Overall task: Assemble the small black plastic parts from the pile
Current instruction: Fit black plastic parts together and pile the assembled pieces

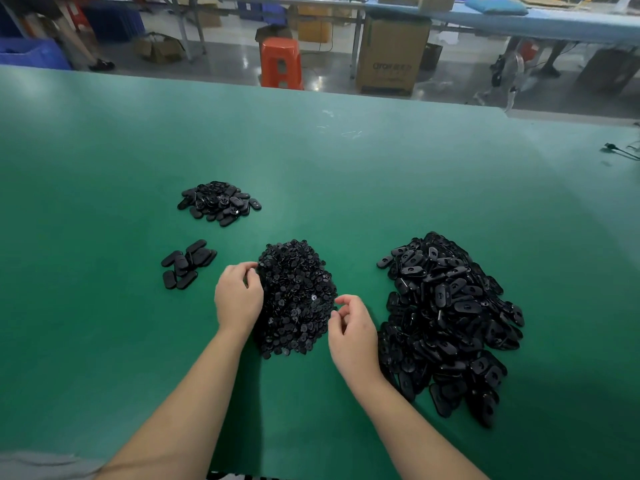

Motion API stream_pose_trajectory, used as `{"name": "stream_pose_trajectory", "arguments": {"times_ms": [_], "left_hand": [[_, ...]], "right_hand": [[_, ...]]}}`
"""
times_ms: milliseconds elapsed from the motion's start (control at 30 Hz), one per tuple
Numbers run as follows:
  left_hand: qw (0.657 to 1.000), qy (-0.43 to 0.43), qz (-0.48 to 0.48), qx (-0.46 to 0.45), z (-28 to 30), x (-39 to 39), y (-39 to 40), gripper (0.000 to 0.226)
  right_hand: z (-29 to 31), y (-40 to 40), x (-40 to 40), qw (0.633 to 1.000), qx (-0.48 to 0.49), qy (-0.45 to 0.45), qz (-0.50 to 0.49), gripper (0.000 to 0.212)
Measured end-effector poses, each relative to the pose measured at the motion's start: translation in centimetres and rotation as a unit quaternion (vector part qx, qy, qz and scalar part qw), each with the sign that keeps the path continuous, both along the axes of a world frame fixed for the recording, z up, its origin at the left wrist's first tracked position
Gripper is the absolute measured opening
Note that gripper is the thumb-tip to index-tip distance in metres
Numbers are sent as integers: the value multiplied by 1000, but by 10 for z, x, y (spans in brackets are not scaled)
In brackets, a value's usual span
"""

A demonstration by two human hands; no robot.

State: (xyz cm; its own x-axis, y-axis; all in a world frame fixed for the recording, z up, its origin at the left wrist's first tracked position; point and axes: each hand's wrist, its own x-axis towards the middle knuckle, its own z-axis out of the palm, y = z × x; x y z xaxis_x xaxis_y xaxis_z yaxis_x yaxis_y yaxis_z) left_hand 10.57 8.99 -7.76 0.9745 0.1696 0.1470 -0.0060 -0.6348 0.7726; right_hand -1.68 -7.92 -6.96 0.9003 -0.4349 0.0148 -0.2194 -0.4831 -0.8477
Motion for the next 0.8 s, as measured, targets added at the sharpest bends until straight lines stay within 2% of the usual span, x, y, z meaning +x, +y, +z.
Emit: {"name": "stream_pose_trajectory", "arguments": {"times_ms": [100, 167, 267, 367, 467, 533, 800], "left_hand": [[1000, -8, -7, 6, -2, -1, 2, 25], [1000, -13, -3, 5, -3, -2, 2, 24], [1000, -11, -4, 2, -4, -1, 1, 25], [1000, -11, -7, 4, -3, -2, 1, 25], [1000, -10, -11, 6, -3, -3, 1, 26], [1000, -9, -10, 4, -4, -3, 1, 26], [1000, -9, -6, 3, -5, -4, 1, 27]], "right_hand": [[15, -10, 5, 994, -42, 64, 76, 7], [30, -23, 9, 981, -122, 100, 116, 9], [50, -52, 18, 933, -313, 131, 120, 20], [59, -81, 27, 867, -435, 214, 117, 32], [57, -97, 31, 813, -476, 303, 140, 37], [54, -99, 32, 797, -495, 315, 145, 37], [54, -92, 35, 795, -500, 298, 171, 15]]}}
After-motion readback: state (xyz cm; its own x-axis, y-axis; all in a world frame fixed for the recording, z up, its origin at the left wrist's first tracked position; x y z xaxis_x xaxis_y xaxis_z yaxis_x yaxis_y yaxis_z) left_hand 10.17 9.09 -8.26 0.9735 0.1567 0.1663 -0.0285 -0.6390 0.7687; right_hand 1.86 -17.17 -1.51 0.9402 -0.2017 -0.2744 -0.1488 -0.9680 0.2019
